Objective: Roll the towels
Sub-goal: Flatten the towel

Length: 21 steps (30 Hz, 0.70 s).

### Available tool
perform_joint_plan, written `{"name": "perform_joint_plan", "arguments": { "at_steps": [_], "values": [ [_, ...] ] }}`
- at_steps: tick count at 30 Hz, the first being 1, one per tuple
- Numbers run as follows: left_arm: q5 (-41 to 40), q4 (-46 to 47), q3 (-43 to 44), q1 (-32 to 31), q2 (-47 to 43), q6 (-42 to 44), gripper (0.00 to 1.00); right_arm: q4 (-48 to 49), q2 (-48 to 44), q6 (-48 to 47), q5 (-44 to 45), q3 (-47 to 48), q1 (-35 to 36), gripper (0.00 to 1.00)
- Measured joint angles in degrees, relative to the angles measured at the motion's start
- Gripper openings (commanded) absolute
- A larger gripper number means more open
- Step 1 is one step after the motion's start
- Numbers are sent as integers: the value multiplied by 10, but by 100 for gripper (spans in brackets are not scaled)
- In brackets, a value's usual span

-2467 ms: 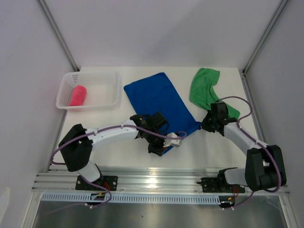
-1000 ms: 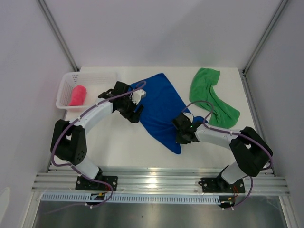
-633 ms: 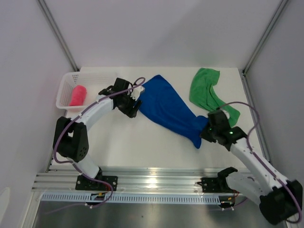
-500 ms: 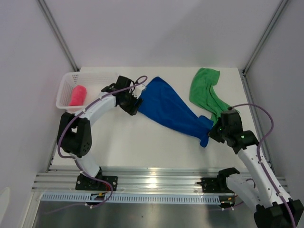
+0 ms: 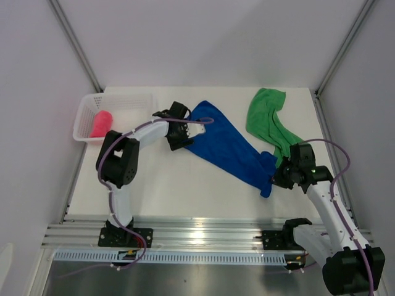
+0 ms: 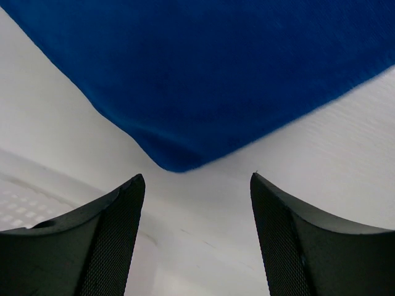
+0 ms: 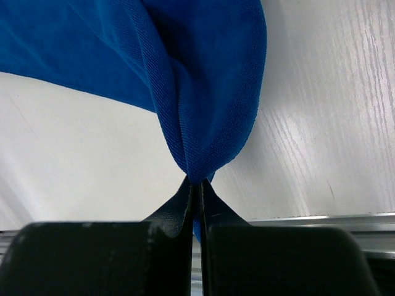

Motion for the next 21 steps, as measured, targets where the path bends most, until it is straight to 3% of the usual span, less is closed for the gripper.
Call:
{"name": "perform_joint_plan", "arguments": {
  "at_steps": [8,21],
  "values": [
    [4,-52,113,1,76,8,73,4,-4,0,-2,0,-2,0],
    [40,-294,391,-2,218,-7,73,0,-14,0,0,2,-11,0]
  ]
}}
